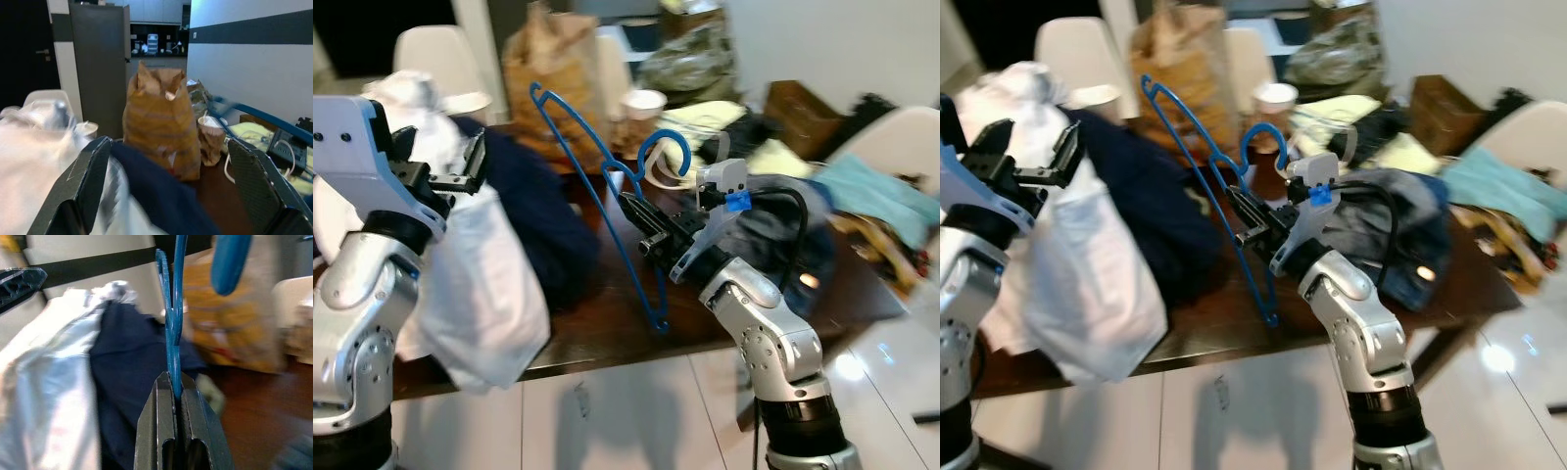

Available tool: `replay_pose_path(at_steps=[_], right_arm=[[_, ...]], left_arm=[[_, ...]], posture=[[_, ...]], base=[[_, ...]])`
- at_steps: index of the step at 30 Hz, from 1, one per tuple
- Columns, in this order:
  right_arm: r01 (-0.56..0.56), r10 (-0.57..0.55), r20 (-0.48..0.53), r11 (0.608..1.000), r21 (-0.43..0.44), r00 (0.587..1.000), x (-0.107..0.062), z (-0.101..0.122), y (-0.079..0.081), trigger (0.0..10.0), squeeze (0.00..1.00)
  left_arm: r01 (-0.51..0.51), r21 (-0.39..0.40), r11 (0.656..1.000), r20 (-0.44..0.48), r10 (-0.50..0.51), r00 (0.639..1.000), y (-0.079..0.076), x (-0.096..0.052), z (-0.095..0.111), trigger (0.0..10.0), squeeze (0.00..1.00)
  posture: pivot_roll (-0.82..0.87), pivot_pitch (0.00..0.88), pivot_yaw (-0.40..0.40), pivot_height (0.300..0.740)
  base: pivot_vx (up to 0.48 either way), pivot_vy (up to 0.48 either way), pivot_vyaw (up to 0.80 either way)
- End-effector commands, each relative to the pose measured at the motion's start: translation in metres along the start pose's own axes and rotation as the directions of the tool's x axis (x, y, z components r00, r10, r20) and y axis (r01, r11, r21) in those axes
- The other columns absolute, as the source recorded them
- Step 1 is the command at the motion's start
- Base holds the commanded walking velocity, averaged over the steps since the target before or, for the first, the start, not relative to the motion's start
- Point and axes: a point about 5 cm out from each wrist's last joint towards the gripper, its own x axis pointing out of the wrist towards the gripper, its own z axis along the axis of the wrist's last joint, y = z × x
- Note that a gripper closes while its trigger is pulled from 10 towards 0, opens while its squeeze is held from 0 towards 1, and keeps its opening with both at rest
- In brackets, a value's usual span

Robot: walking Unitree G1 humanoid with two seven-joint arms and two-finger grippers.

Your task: Hang hanger

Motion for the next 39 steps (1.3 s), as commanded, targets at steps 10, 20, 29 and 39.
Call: replay_pose_path(at_steps=[10, 20, 29, 39], right_arm=[[0.015, -0.015, -0.024, 1.0, -0.02, 1.0, 0.0, -0.003, -0.003, 10.0, 0.0], [0.034, -0.034, -0.019, 0.999, -0.027, 0.999, -0.005, 0.001, -0.007, 10.0, 0.0], [0.054, -0.055, -0.029, 0.998, -0.044, 0.998, -0.01, 0.002, -0.009, 10.0, 0.0], [0.059, -0.061, -0.035, 0.997, -0.045, 0.998, -0.012, 0.002, -0.01, 10.0, 0.0]], left_arm=[[-0.319, 0.11, 0.941, -0.015, 0.323, 0.946, 0.057, 0.003, -0.005, 10.0, 0.0], [-0.425, 0.197, 0.883, -0.044, 0.441, 0.896, 0.096, 0.0, -0.012, 10.0, 0.0], [-0.523, 0.32, 0.79, -0.094, 0.576, 0.812, 0.123, -0.003, -0.03, 10.0, 0.0], [-0.575, 0.376, 0.727, 0.034, 0.609, 0.792, 0.127, -0.004, 0.003, 10.0, 0.0]], posture=[[-0.03, 0.12, 0.013, 0.74], [-0.04, 0.137, 0.007, 0.74], [-0.06, 0.151, 0.013, 0.74], [-0.06, 0.155, 0.004, 0.74]], base=[[0.0, 0.0, -0.15], [0.0, 0.0, -0.37], [0.0, 0.0, 0.0], [0.0, 0.0, 0.0]])
